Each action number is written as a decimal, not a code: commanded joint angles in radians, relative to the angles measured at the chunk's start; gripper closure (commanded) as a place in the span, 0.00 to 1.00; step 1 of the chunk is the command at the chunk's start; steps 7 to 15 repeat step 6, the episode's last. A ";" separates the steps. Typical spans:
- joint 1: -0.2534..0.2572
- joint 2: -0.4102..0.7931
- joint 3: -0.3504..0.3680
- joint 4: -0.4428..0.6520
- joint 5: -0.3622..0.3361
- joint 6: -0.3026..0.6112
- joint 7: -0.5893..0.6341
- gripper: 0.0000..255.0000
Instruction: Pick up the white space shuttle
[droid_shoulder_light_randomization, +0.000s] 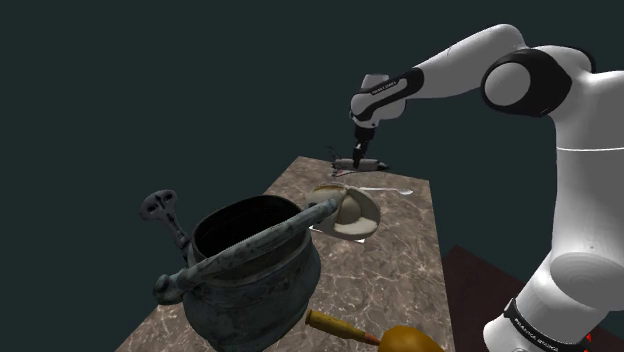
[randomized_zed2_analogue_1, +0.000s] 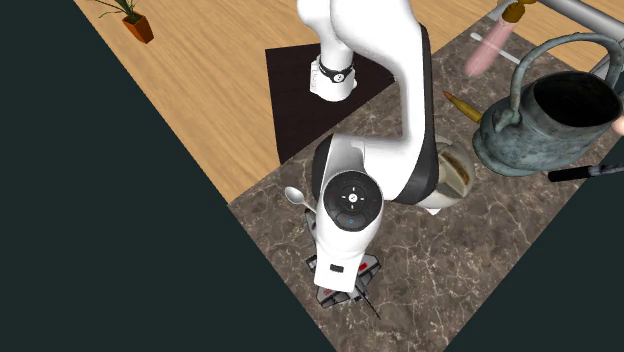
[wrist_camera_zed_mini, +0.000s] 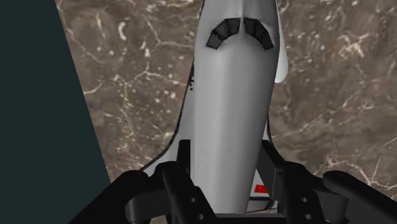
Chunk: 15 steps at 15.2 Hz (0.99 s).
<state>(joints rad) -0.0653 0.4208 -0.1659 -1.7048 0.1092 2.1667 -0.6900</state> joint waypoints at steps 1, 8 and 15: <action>0.001 -0.013 -0.002 0.010 -0.003 -0.023 0.002 1.00; 0.002 -0.030 -0.003 0.030 -0.008 -0.059 0.006 1.00; 0.002 -0.030 -0.003 0.030 -0.008 -0.059 0.006 1.00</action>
